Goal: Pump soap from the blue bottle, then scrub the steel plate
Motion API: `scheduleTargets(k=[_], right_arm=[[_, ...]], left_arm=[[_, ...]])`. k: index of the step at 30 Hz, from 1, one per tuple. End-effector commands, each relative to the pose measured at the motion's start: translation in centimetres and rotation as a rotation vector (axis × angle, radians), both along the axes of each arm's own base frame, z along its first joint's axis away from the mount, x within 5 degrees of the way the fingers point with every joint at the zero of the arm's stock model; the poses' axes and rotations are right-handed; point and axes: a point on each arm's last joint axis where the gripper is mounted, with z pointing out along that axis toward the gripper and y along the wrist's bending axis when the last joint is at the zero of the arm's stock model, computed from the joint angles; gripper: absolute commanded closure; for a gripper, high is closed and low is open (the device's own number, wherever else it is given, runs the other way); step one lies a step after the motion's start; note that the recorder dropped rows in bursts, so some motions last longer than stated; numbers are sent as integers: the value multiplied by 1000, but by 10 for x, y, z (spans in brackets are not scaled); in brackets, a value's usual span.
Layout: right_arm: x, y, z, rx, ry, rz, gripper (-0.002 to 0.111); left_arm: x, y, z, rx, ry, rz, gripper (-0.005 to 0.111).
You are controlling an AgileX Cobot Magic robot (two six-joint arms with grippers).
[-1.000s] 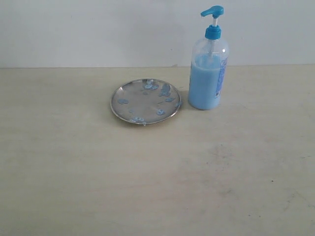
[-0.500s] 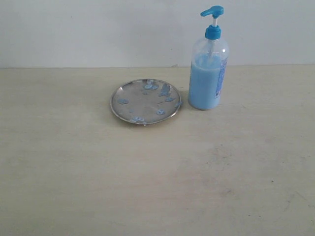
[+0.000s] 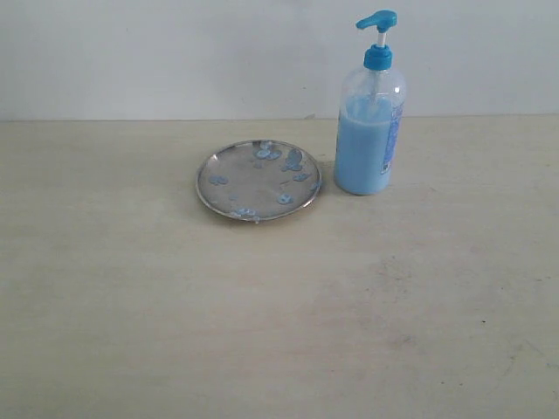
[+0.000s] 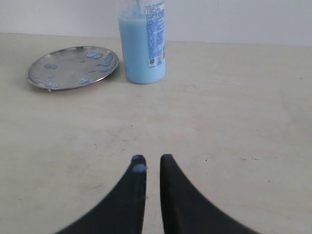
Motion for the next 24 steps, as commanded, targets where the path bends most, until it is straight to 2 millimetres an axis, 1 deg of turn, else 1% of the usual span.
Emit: scheduleTargets(k=[1,3,5,7,9,12,24], right_arm=[[0,-1,1,0,-8,-11,107],[0,-2,3,-9,-27,-34,107],[2,-4,8,-16,-87,-66,107],[3,-6,13,-72,-147,-93,107],[2,-9,10,-107,-114,-135,107],[0,-12,1,-112,-9,-189,107],[-1,-13,1,-110,-5,-212,107]], left_arm=[[0,0,-1,-6,-4,7,102],[0,0,-1,-6,-4,7,102],[0,0,-1,-6,-4,7,102],[0,0,-1,-6,-4,7,102],[0,0,-1,-6,-4,7,102],[0,0,-1,-6,-4,7,102],[0,0,-1,-6,-4,7,102]])
